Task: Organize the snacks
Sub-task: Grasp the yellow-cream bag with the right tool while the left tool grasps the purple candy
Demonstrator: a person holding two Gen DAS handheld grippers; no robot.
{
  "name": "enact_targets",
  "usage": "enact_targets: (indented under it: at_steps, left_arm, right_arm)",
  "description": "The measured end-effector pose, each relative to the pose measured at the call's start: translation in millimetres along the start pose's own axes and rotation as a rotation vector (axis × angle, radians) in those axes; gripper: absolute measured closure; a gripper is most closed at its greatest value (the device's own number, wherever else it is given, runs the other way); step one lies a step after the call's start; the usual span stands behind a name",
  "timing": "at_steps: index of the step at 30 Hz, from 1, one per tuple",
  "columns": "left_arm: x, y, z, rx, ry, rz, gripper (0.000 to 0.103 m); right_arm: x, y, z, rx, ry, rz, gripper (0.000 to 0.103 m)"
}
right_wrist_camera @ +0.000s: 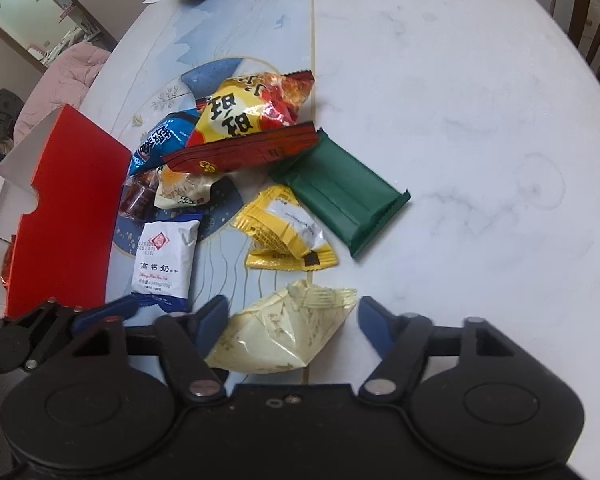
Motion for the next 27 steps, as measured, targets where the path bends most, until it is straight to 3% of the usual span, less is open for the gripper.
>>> enact_targets:
  at_steps: [11, 16, 20, 22, 24, 27]
  left_arm:
    - [-11, 2, -4, -0.015, -0.012, 0.01, 0.031]
    - [-13, 2, -12, -0.03, -0.045, 0.017, 0.051]
    - [-13, 2, -16, -0.031, -0.045, 0.012, 0.061]
    - [-12, 2, -15, -0.019, -0.054, 0.013, 0.067]
    - [-12, 2, -15, -0.012, -0.054, 0.012, 0.07]
    - [-11, 1, -16, -0.007, -0.046, 0.01, 0.072]
  right_arm:
    - [3, -6, -3, -0.013, 0.062, 0.026, 0.054]
    - [6, -7, -10, -0.028, 0.083, 0.025, 0.058]
    - [9, -7, -14, -0.039, 0.103, 0.032, 0.053]
    - [10, -7, -14, -0.024, 0.105, 0.033, 0.045]
    - [12, -7, -13, -0.012, 0.102, 0.03, 0.027]
    - [11, -9, -8, 0.006, 0.118, 0.041, 0.026]
Point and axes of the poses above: each gripper's, at about its wrist camera, not at the fingertips, and x roughly against the way its jaws point, z to its left, y to its top, the point moved 7 cm from there along -x, roughly the way its jaws point, and after that the axes turned 5 degrees about z, right-handed, at the moved point
